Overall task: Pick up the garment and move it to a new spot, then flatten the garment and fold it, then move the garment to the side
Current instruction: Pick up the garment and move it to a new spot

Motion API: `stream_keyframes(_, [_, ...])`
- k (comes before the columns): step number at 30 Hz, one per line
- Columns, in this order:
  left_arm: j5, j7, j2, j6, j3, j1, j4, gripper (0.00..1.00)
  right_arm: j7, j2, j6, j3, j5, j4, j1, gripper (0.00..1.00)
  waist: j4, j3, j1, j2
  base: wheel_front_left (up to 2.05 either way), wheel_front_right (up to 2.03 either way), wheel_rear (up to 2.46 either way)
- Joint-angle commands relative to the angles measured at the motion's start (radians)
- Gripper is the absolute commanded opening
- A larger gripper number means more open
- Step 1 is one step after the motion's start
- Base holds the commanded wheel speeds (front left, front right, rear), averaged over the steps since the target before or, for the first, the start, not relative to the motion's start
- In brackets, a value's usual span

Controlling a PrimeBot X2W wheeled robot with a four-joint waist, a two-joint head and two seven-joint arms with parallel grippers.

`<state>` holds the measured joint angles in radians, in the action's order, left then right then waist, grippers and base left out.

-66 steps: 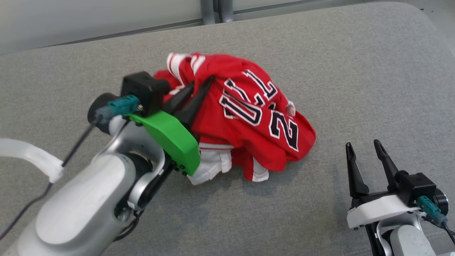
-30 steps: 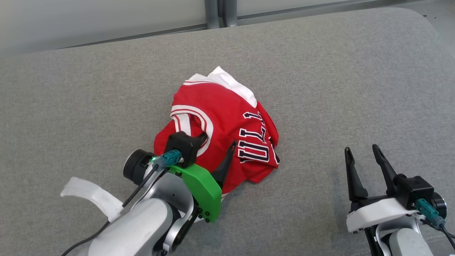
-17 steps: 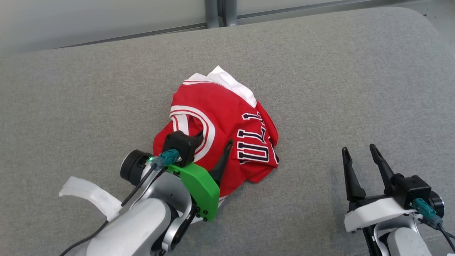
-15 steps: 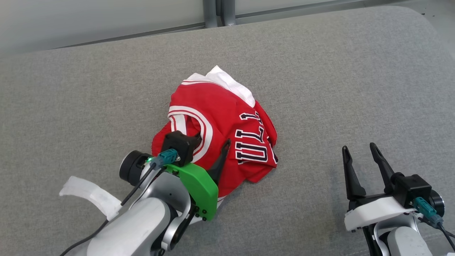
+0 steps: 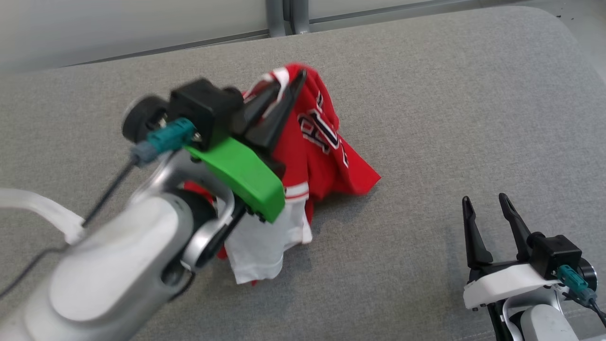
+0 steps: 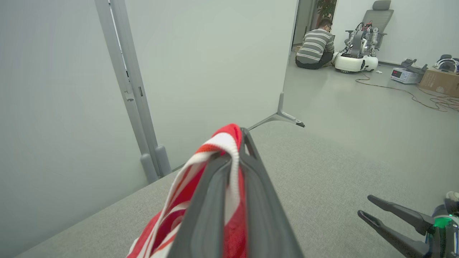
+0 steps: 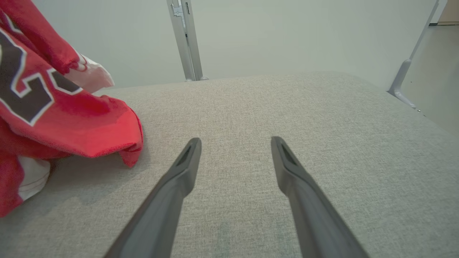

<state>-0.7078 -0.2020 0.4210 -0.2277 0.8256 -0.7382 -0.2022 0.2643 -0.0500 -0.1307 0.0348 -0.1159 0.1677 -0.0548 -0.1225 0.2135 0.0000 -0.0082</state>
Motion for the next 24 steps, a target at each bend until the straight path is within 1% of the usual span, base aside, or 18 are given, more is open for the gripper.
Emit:
stream_keyframes(1, [0.0,-0.017,0.017,0.009,-0.026,-0.061,-0.036,0.0,0.0,-0.002,0.0,-0.001,-0.009,0.003,0.007,1.0,0.005,-0.005,0.0,0.0082,0.0,0.0,0.0])
stream_keyframes(3, [-0.034,-0.054,0.024,0.014,-0.078,-0.135,-0.072,0.0,0.0,-0.001,0.0,-0.008,-0.016,0.006,0.006,1.0,0.006,-0.01,0.0,0.0082,0.0,0.0,0.0])
stream_keyframes(4, [-0.027,-0.073,0.039,0.018,-0.098,-0.18,-0.079,0.0,0.0,-0.002,0.0,-0.01,-0.018,0.007,0.004,1.0,0.006,-0.011,0.0,0.0082,0.0,0.0,0.0])
stream_keyframes(5, [-0.026,-0.092,0.051,0.024,-0.12,-0.227,-0.079,0.0,0.0,-0.002,0.0,-0.012,-0.021,0.008,0.0,1.0,0.005,-0.013,0.0,0.0082,0.0,0.0,0.0])
stream_keyframes(7, [-0.07,-0.139,0.058,0.037,-0.157,-0.29,-0.065,0.0,0.0,-0.002,0.0,-0.019,-0.029,0.011,-0.005,1.0,0.0,-0.018,0.0,0.0082,0.0,0.0,0.0])
stream_keyframes(11, [-0.096,-0.223,0.136,0.057,-0.238,-0.422,0.006,0.0,0.0,-0.002,0.0,-0.029,-0.038,0.015,-0.007,1.0,-0.015,-0.026,0.0,0.0082,0.0,0.0,0.0])
stream_keyframes(14, [-0.056,-0.276,0.249,0.084,-0.265,-0.481,0.084,0.0,0.0,-0.002,0.0,-0.029,-0.047,0.014,-0.002,1.0,-0.031,-0.028,0.0,0.0082,0.0,0.0,0.0])
stream_keyframes(17, [-0.036,-0.309,0.375,0.105,-0.296,-0.477,0.179,0.0,0.0,-0.002,0.0,-0.024,-0.05,0.013,0.009,1.0,-0.044,-0.031,0.0,0.0082,0.0,0.0,0.0])
stream_keyframes(20, [-0.047,-0.301,0.498,0.113,-0.341,-0.413,0.287,0.0,0.0,-0.002,0.0,-0.02,-0.05,0.014,0.011,1.0,-0.055,-0.03,0.0,0.0082,0.0,0.0,0.0])
stream_keyframes(23, [-0.08,-0.277,0.594,0.125,-0.38,-0.323,0.393,0.0,0.0,-0.002,0.0,-0.011,-0.041,0.014,0.016,1.0,-0.054,-0.028,0.0,0.0082,0.0,0.0,0.0])
stream_keyframes(24, [-0.099,-0.264,0.614,0.133,-0.393,-0.291,0.426,0.0,0.0,-0.002,0.0,-0.007,-0.036,0.014,0.019,1.0,-0.052,-0.027,0.0,0.0082,0.0,0.0,0.0])
